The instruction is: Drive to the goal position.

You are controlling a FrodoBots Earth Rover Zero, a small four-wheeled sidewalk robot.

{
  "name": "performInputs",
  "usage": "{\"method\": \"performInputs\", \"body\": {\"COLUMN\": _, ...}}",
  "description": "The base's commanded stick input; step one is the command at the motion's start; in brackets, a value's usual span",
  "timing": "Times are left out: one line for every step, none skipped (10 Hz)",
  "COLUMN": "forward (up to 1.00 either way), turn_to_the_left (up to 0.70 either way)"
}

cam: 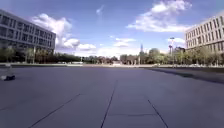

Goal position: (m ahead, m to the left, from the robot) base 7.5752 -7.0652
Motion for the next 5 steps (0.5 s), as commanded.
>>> {"method": "performInputs", "body": {"forward": 0.7, "turn_to_the_left": -0.14}}
{"method": "performInputs", "body": {"forward": 0.7, "turn_to_the_left": -0.14}}
{"method": "performInputs", "body": {"forward": 0.7, "turn_to_the_left": -0.14}}
{"method": "performInputs", "body": {"forward": 0.7, "turn_to_the_left": -0.14}}
{"method": "performInputs", "body": {"forward": 0.7, "turn_to_the_left": -0.14}}
